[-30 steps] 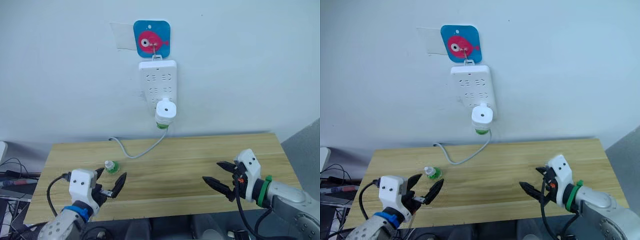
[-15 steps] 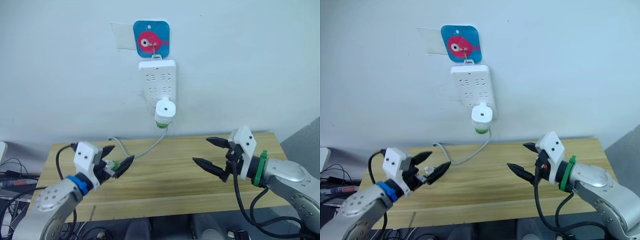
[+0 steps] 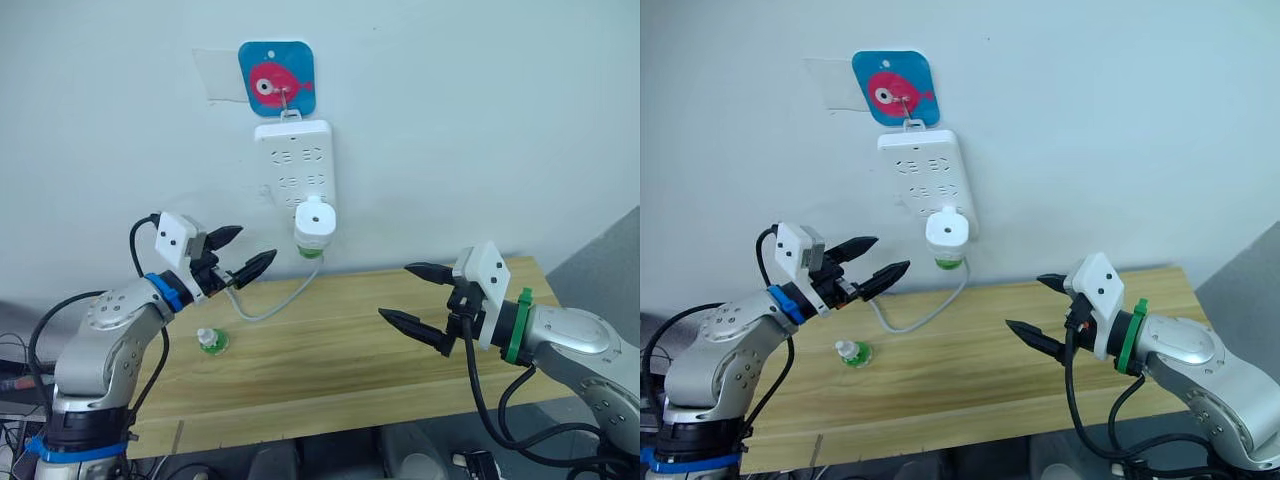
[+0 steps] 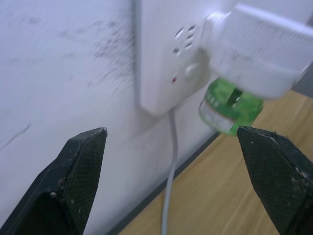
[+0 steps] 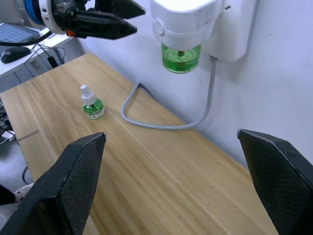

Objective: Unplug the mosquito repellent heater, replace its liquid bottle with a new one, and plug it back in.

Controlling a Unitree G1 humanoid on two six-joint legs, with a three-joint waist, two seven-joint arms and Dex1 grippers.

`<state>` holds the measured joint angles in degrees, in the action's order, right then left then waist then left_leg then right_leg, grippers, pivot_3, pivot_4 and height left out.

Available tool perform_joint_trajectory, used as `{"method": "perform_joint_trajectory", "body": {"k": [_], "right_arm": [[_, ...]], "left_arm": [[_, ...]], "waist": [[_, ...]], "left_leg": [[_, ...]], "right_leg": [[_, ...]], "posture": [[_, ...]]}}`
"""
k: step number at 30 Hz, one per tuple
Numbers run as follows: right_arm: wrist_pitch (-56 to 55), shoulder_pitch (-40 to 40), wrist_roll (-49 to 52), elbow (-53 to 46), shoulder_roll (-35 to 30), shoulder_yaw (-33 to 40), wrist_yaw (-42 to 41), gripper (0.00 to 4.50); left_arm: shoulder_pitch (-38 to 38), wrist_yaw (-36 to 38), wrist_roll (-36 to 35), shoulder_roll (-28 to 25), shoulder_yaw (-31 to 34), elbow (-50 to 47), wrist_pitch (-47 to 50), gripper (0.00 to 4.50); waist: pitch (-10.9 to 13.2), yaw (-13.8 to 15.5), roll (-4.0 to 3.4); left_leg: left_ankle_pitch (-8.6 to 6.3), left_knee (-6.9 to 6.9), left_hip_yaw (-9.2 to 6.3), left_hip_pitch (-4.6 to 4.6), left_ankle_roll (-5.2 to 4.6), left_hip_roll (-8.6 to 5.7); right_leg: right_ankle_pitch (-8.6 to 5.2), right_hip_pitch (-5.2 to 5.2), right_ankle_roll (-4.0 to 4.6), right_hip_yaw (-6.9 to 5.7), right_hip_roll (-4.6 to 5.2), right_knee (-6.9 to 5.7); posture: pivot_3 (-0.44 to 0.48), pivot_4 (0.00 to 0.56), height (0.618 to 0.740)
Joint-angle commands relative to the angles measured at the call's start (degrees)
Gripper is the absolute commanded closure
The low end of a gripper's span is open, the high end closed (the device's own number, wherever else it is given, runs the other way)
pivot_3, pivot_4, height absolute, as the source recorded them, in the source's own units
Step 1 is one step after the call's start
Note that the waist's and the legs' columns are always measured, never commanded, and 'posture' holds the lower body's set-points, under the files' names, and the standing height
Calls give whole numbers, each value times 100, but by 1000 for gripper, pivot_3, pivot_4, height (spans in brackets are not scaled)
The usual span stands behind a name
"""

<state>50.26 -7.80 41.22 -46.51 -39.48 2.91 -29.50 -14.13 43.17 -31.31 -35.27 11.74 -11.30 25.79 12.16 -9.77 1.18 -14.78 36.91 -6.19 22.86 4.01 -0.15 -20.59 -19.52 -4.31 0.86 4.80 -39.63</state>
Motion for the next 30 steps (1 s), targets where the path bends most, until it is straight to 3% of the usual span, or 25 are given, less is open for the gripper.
{"method": "perform_joint_trajectory", "body": {"k": [1, 12, 30], "right_arm": [[-67, 42, 31, -298, -1, 18, 96, 0], [71, 362, 213, -552, -23, 135, 367, 0], [155, 467, 361, -631, -12, 74, 653, 0]], "left_arm": [[-282, 244, 33, -62, 38, 265, -253, 31], [-1413, 935, 198, 90, -206, 1599, -661, 31], [-1934, 1645, 43, 275, -355, 1944, -537, 31]], "waist": [[1, -25, -1], [27, -164, -2], [109, -262, 2]], "left_leg": [[0, 0, 0, 1, 0, 0], [-1, 1, -3, 2, -1, 0], [-1, 4, -6, 4, -2, -1]], "right_leg": [[0, 0, 0, 0, 0, 1], [1, 3, -3, -3, -1, 6], [3, 12, -8, -7, -1, 14]], "posture": [[-334, 213, 740], [-375, 232, 740], [-388, 238, 740]]}}
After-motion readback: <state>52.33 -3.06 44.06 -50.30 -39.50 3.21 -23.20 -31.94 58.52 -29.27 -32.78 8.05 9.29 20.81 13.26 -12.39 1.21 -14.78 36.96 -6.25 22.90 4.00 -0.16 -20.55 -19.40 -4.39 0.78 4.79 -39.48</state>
